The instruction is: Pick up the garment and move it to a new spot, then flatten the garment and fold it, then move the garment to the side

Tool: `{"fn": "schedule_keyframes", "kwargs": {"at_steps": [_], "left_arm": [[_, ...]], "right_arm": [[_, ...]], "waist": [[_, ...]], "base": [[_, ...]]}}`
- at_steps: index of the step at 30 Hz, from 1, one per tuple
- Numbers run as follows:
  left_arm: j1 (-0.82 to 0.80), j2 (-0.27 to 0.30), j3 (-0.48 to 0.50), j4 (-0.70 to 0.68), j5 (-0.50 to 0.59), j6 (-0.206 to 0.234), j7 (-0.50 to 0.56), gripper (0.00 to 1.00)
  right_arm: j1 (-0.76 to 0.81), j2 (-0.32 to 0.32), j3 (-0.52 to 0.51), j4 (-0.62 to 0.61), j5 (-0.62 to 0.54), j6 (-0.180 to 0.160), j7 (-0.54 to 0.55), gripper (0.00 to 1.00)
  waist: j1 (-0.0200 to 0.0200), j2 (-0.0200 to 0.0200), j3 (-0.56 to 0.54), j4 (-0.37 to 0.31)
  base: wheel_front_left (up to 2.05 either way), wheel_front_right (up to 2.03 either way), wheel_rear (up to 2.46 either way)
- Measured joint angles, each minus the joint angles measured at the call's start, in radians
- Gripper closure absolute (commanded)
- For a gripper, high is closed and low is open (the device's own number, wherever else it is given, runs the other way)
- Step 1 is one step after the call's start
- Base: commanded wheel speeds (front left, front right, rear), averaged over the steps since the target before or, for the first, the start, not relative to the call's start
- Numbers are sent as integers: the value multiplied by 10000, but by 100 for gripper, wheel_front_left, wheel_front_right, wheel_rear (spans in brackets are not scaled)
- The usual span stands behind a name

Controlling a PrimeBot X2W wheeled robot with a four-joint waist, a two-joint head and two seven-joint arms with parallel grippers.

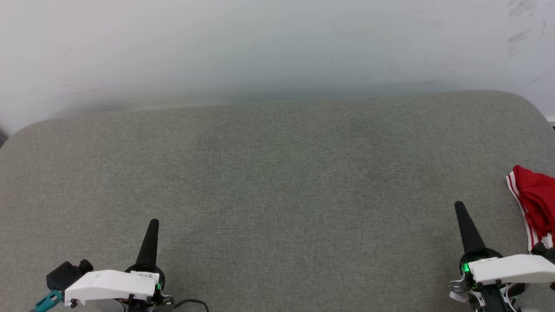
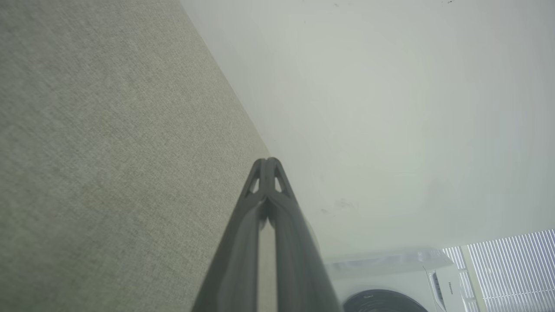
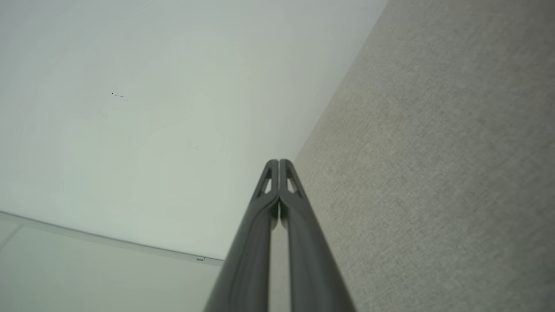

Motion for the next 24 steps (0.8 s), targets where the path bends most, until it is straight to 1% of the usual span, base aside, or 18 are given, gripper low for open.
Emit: {"fn": "schedule_keyframes", "kwargs": {"at_steps": [24], "left_arm": [[-390,-4,205,349,-1990,-71,585,100]], "right_arm": [[-208,0,-242,165,2104,0,575,100]], "waist": [[0,0,-108,78]], "base": [[0,0,0]]}}
